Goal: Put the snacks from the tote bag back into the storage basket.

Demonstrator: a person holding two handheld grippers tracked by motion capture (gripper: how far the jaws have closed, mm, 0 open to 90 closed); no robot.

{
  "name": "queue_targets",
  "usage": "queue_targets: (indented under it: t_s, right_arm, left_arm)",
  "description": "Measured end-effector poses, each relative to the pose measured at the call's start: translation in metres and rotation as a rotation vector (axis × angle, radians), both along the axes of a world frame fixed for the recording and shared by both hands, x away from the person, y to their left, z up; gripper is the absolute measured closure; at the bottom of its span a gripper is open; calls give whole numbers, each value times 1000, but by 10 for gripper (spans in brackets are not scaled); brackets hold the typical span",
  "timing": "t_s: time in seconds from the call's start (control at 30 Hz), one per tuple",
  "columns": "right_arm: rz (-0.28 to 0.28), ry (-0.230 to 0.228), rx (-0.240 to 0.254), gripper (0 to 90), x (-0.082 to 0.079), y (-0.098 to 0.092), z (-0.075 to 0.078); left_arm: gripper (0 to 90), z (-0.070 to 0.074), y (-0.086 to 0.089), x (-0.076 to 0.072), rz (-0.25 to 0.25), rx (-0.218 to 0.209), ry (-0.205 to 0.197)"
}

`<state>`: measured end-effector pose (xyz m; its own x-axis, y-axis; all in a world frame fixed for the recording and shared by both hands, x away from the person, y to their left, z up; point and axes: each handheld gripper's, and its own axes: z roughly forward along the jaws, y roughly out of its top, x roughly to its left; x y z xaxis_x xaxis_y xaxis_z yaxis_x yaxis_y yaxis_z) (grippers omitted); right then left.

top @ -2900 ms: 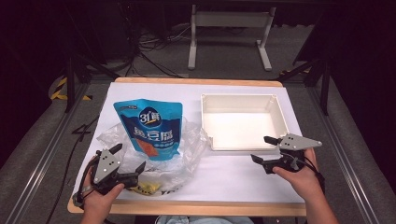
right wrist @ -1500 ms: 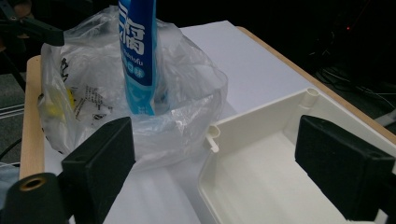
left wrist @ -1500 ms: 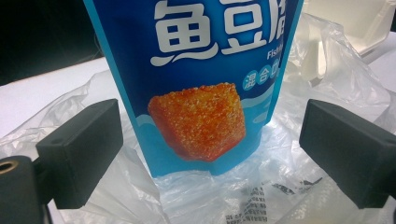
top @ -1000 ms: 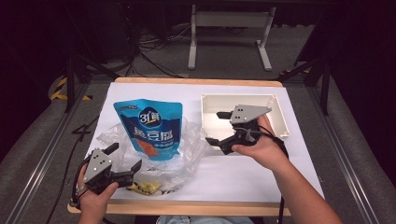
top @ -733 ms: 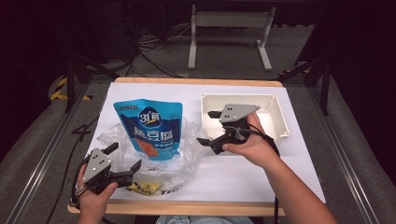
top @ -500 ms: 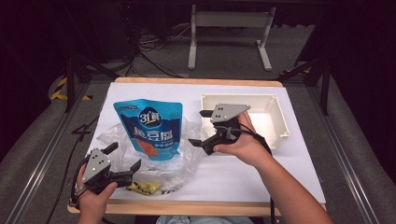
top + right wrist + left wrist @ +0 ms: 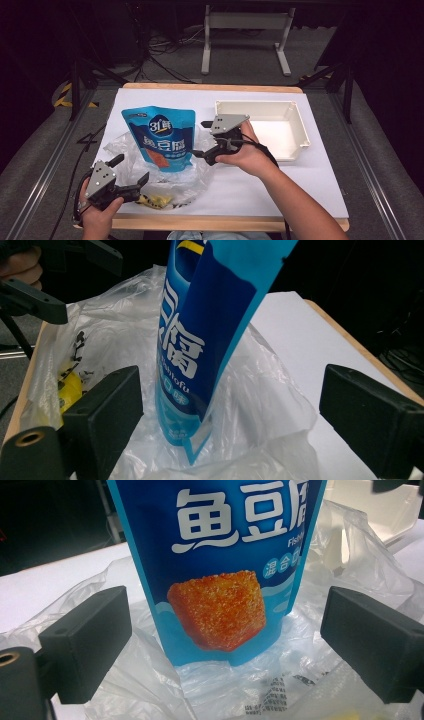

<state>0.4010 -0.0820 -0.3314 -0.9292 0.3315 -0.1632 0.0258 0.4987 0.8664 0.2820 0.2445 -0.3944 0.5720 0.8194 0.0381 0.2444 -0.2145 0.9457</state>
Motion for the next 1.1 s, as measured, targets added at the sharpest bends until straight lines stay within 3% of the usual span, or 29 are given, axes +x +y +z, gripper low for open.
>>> queue_targets:
  t_s: [0.07, 0.37, 1.1]
  right_arm:
    - [16, 14, 19, 123, 3, 6, -6]
    - [50, 11, 15, 108, 9, 25, -26]
    - [95, -11, -42, 92, 15, 60, -66]
  left_arm:
    - [69, 0, 0, 0, -3, 1, 2]
    - [69, 0, 0, 2, -9, -4, 2]
    - [69, 1, 1, 4, -11, -12, -3]
